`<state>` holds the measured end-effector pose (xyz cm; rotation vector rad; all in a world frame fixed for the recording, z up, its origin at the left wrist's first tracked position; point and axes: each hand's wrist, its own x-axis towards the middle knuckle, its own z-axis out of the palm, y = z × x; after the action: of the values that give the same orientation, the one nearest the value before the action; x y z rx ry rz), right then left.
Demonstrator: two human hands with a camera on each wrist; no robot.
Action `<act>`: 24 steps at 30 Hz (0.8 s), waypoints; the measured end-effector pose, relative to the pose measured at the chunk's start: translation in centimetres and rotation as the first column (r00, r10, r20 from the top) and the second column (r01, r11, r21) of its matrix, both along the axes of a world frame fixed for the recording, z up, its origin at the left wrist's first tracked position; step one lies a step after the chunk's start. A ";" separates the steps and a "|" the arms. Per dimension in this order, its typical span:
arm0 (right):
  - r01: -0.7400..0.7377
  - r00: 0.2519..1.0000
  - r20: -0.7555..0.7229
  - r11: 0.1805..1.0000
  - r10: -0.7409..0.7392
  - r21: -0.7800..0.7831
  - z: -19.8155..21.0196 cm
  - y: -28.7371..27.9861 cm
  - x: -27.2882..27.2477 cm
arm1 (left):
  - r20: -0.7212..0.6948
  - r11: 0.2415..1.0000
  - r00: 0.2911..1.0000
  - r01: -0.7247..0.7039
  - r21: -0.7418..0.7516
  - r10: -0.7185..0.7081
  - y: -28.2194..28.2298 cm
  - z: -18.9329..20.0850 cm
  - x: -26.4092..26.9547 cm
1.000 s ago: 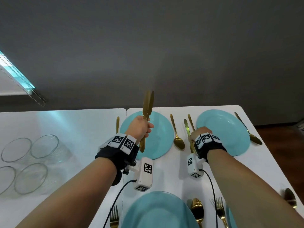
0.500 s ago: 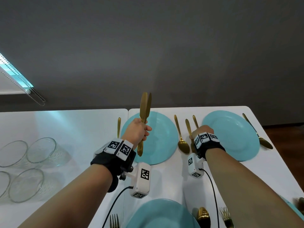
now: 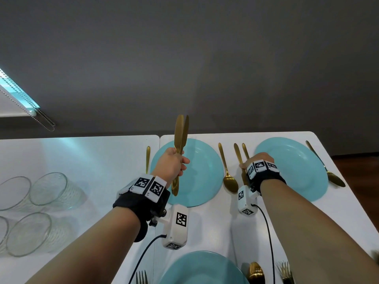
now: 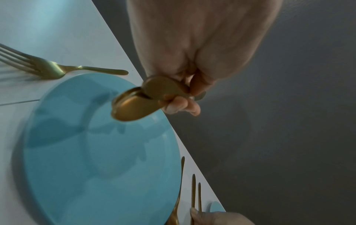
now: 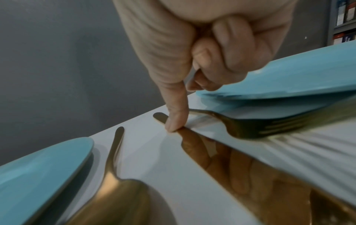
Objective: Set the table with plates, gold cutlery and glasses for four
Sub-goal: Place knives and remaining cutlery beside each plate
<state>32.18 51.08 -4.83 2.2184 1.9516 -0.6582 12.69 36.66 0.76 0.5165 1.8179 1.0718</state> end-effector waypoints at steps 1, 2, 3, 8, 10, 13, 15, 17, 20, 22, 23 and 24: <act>-0.024 0.999 0.024 1.000 0.024 -0.002 -0.2 0.2 0.1 | -0.001 1.000 1.000 0.003 -0.001 -0.003 0.0 0.0 0.0; -0.024 1.000 0.018 1.000 0.023 0.014 -0.3 0.1 0.2 | -0.003 1.000 1.000 0.005 -0.002 -0.005 0.0 0.0 0.1; -0.007 1.000 -0.004 1.000 0.007 0.007 -0.2 0.1 0.1 | -0.005 1.000 1.000 0.005 -0.003 -0.005 -0.1 0.0 0.1; 0.046 0.996 -0.082 0.999 -0.045 0.009 -0.1 0.3 0.5 | -0.010 1.000 1.000 -0.001 -0.005 0.001 -0.2 -0.1 0.1; 0.038 0.996 -0.077 0.999 -0.037 0.015 0.0 0.3 0.7 | -0.010 1.000 1.000 0.000 -0.003 0.000 -0.3 -0.1 0.1; 0.037 0.997 -0.073 0.999 -0.036 0.016 0.3 0.1 0.9 | -0.008 1.000 1.000 0.001 -0.002 -0.001 -0.3 -0.2 0.1; 0.021 0.998 -0.064 1.000 -0.021 0.010 0.4 0.0 1.0 | -0.007 1.000 1.000 0.002 -0.002 -0.002 -0.3 -0.2 0.2; 0.033 0.997 -0.075 0.999 -0.032 0.011 0.5 -0.1 1.1 | -0.007 1.000 1.000 0.004 -0.005 -0.004 -0.3 -0.2 0.4; 0.032 0.997 -0.069 0.999 -0.030 0.018 0.6 -0.2 1.1 | -0.010 1.000 1.000 0.007 -0.007 -0.007 -0.3 -0.3 0.5; 0.018 0.998 -0.062 1.000 -0.016 0.022 0.6 -0.2 1.1 | -0.014 1.000 1.000 0.006 -0.008 -0.006 -0.4 -0.3 0.6; 0.017 0.998 -0.064 1.000 -0.016 0.026 0.6 -0.2 1.1 | -0.014 1.000 1.000 0.006 -0.009 -0.006 -0.4 -0.3 0.6; 0.017 0.998 -0.066 0.999 -0.015 0.027 0.7 -0.3 1.0 | -0.014 1.000 1.000 0.005 -0.008 -0.005 -0.4 -0.3 0.6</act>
<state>33.23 50.80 -4.10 2.2589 1.9876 -0.7196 13.33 36.23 0.42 0.5242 1.8314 1.0597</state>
